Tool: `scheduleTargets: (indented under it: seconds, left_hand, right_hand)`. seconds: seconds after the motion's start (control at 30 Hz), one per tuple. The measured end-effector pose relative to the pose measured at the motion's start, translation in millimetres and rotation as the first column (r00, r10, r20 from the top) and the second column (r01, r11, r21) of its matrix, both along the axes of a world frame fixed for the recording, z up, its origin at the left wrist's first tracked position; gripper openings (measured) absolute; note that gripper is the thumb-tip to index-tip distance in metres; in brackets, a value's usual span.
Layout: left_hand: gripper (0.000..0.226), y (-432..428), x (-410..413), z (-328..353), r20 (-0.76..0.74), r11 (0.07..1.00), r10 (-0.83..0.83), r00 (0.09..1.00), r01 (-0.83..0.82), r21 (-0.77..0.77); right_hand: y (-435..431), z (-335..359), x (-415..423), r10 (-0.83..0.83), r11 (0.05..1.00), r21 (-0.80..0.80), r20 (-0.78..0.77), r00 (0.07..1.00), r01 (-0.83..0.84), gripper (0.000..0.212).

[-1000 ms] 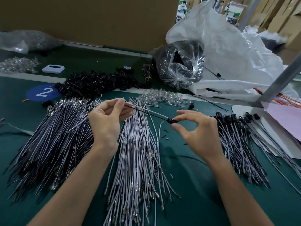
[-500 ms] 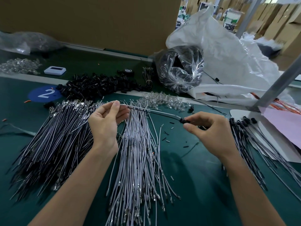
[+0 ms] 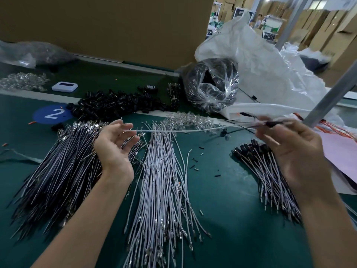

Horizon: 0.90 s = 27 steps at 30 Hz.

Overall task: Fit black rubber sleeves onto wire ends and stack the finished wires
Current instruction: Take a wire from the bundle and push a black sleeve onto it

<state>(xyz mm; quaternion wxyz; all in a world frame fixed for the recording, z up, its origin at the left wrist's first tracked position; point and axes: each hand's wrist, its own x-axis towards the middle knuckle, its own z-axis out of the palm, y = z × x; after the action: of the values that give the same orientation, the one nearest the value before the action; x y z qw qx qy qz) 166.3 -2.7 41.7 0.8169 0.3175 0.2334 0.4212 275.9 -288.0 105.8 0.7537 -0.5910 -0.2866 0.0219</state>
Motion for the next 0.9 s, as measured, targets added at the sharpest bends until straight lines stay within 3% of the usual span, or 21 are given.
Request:
scheduleTargets:
  seconds: [0.1,0.2,0.27,0.33,0.4,0.5,0.63,0.83,0.9]
  left_hand:
    - [0.029,-2,-3,1,0.105,0.995,-0.097,0.990,0.093,0.033]
    - [0.034,-5,-3,1,0.109,0.975,-0.197,0.974,0.182,0.128]
    - [0.031,-8,-2,1,0.046,0.949,-0.257,0.965,0.243,0.201]
    - [0.024,-10,0,0,-0.055,0.893,-0.339,0.939,0.340,0.296]
    - [0.027,-13,2,-1,-0.130,0.809,-0.437,0.890,0.452,0.376]
    - [0.033,-23,3,-4,-0.189,0.706,-0.530,0.826,0.554,0.441]
    - [0.027,-31,6,-9,-0.249,0.715,-0.482,0.840,0.542,0.442]
    - [0.029,-34,10,-7,-0.174,0.799,-0.373,0.911,0.411,0.439]
    - [0.028,-35,10,-8,-0.169,0.808,-0.358,0.918,0.396,0.436]
  right_hand:
    - [3,20,-5,0.175,0.940,0.313,-0.113,0.978,-0.132,0.012]
    - [12,47,-14,0.457,0.770,0.528,-0.063,0.887,-0.359,0.013]
    - [21,60,-18,0.347,0.887,0.346,-0.059,0.936,-0.306,0.028]
    - [40,59,-22,0.206,0.976,0.072,-0.019,0.978,-0.204,0.022]
    - [68,42,-30,0.201,0.969,-0.151,0.010,0.980,-0.197,0.015]
    - [101,0,-36,0.225,0.897,-0.378,-0.057,0.973,-0.229,0.030]
    - [124,-38,-41,0.212,0.866,-0.448,-0.073,0.975,-0.222,0.036]
    - [122,-56,-38,0.068,0.869,-0.491,0.010,0.998,-0.054,0.011]
    - [120,-60,-39,0.045,0.848,-0.530,0.071,0.996,-0.001,0.012]
